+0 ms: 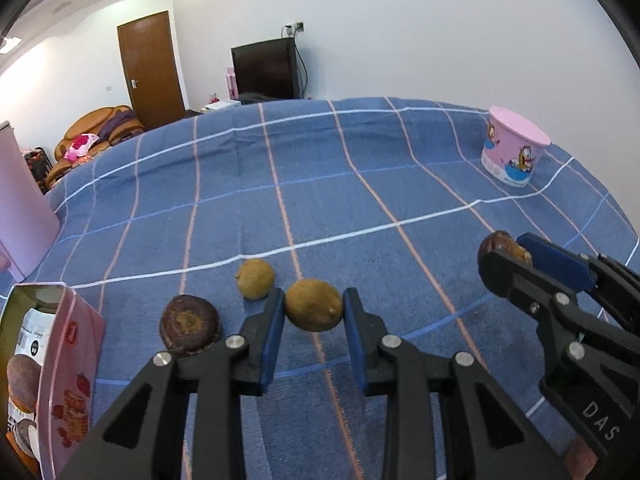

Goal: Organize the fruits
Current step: 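Move the left tool to a tan round fruit and close on it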

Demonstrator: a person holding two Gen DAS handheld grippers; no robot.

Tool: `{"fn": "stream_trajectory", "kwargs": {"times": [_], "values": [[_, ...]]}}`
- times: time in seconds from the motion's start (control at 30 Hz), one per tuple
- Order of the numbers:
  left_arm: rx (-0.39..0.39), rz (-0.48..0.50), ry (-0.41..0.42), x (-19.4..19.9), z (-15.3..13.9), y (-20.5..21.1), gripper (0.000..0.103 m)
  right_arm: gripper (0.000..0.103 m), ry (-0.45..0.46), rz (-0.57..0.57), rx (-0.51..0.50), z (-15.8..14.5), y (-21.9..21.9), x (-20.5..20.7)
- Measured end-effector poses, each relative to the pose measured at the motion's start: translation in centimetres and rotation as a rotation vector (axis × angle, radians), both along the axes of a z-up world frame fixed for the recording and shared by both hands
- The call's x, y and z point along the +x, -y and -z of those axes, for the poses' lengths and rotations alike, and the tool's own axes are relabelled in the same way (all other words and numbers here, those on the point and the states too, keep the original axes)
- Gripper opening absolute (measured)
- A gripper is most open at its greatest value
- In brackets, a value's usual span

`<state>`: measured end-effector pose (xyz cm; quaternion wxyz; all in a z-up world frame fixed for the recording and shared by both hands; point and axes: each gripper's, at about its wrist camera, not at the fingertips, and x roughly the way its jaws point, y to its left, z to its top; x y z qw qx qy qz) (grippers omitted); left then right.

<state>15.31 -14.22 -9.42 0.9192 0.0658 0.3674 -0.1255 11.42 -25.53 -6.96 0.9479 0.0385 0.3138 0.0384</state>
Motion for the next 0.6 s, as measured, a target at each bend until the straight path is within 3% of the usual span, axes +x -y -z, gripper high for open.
{"fn": "stream_trajectory", "kwargs": {"times": [0.6], "values": [[-0.021, -0.034, 0.095, -1.5, -1.0, -0.7, 0.031, 0.039, 0.096, -0.028, 0.004, -0.7, -0.1, -1.3]]}}
